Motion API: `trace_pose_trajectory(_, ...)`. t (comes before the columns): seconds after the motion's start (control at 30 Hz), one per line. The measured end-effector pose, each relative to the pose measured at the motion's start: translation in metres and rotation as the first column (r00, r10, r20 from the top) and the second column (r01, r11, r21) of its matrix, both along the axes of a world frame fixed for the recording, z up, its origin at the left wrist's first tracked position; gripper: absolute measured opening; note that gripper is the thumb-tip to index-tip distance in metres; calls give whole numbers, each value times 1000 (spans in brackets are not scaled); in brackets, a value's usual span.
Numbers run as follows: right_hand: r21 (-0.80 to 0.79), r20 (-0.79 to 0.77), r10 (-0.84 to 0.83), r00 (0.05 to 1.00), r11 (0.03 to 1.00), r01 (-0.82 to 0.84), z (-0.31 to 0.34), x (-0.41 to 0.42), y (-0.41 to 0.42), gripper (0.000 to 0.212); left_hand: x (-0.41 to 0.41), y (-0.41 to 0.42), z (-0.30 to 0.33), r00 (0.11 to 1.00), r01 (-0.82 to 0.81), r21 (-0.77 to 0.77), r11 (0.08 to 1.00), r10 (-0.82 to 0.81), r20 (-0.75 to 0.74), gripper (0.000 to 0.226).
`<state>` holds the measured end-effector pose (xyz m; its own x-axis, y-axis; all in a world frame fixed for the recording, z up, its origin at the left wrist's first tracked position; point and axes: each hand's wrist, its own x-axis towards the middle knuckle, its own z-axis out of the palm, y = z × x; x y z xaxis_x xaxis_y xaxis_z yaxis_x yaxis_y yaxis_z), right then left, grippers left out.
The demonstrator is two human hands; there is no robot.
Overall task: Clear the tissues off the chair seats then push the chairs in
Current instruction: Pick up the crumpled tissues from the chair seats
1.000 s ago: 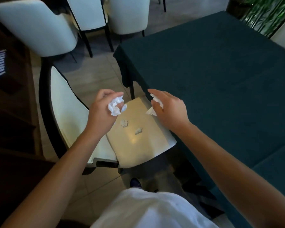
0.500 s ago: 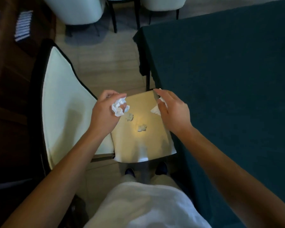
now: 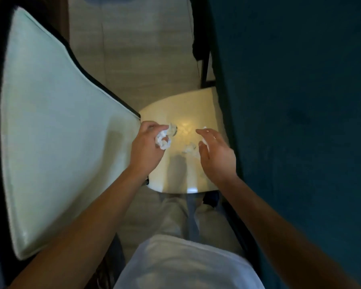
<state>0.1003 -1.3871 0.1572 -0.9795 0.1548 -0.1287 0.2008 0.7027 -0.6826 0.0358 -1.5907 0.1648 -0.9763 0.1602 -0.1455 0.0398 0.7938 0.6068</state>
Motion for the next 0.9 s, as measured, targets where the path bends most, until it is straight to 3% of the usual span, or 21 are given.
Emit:
trace_pose_trajectory(0.4,81,324,-47,945,996,22,-131,-37,-31,40,-73,13,-147,982,97,-58,994,-86,169,41)
trace_pose_trajectory(0.53,102,447,-151,882,988,118,-172,-46,-33,41,-84,12,-179,984,99,-56,993,-90,156,39)
trace_pose_trajectory(0.9,140,496,-178,850,982,124,-229,-60,-55,44,-111,-7,-253,945,231,-288,929,-143,294,40)
